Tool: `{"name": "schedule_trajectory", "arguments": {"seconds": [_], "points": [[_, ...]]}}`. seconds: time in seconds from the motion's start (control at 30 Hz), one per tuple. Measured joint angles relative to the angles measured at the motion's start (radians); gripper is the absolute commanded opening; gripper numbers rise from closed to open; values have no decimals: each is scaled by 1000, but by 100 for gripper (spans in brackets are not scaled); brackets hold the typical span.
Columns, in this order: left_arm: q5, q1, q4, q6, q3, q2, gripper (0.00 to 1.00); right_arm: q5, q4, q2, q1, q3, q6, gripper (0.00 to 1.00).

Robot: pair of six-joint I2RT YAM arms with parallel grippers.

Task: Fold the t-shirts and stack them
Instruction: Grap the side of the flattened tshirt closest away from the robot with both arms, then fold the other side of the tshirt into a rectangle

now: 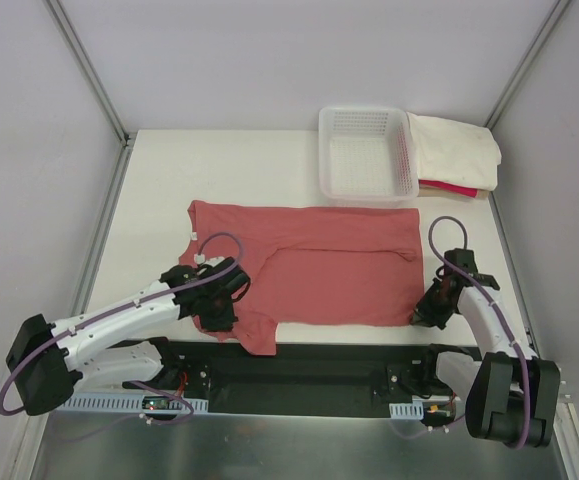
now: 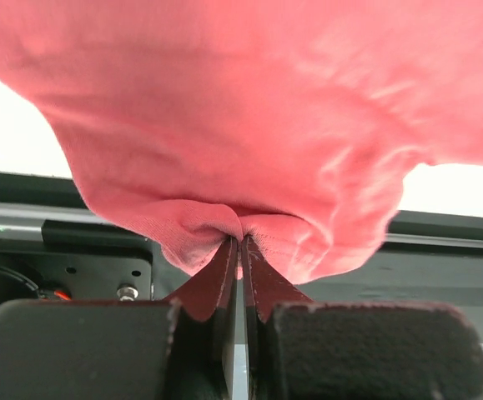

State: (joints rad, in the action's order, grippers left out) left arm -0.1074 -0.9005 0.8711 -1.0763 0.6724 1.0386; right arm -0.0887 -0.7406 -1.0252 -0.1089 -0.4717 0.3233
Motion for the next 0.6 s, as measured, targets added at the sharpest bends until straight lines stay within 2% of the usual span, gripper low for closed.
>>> {"name": "schedule_trajectory", "arguments": {"seconds": [0.37, 0.6], "points": [[-26, 112, -7, 111, 108, 10, 0, -59, 103, -8, 24, -128, -69, 1], [-42, 195, -61, 185, 183, 85, 0, -63, 157, -45, 40, -174, -72, 1]]}}
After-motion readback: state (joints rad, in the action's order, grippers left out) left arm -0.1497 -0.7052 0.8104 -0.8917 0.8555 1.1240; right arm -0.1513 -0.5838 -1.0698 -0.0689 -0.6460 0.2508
